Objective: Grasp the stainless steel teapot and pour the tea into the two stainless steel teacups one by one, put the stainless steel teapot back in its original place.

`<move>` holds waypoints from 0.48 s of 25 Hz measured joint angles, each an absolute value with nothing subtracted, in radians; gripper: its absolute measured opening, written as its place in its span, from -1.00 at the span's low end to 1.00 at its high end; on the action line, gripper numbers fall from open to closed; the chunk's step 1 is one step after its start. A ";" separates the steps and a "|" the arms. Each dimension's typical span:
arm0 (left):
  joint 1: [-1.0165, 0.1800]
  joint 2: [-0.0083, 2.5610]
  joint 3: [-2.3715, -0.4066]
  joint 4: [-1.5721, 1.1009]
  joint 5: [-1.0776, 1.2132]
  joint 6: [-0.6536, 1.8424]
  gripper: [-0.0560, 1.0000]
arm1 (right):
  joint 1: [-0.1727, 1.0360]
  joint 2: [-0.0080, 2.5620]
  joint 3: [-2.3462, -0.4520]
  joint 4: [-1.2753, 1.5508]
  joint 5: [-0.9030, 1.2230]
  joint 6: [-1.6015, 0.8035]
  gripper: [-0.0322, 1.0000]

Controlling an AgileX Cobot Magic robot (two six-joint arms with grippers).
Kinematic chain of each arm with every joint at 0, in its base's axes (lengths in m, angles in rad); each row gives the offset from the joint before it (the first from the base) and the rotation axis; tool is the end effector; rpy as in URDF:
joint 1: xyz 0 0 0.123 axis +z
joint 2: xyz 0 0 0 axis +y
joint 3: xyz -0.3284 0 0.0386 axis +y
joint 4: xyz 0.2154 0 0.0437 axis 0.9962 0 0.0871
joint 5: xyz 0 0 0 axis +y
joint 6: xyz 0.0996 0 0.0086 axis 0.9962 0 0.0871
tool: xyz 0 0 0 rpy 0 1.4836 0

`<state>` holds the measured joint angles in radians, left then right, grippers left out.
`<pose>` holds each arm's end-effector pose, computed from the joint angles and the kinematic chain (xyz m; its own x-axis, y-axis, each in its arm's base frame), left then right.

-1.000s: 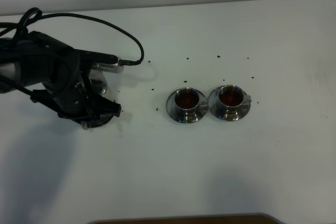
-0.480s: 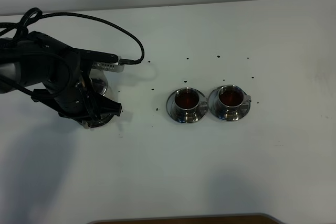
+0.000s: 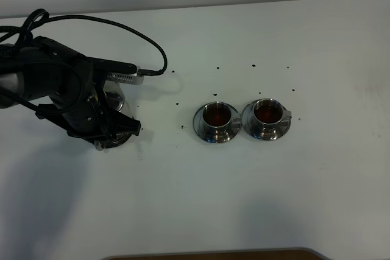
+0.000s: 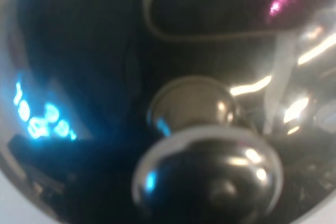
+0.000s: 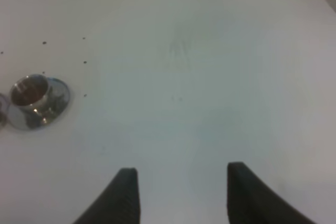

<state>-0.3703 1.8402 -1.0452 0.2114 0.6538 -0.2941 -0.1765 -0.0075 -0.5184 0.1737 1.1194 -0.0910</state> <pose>0.3106 -0.1069 0.2093 -0.9442 0.2335 -0.2321 0.2166 0.9715 0.0963 -0.0738 0.0290 0.2576 -0.4728 0.0697 -0.8784 0.0322 0.9976 0.0618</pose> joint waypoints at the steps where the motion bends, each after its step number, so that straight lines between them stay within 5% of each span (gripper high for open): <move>1: -0.370 1.840 -1.045 0.211 0.655 -0.294 -0.41 | -0.176 -0.007 -0.518 0.174 1.119 -0.091 -0.17; 12: -0.370 1.839 -1.045 0.211 0.668 -0.294 -0.16 | -0.176 -0.007 -0.518 0.174 1.119 -0.091 -0.17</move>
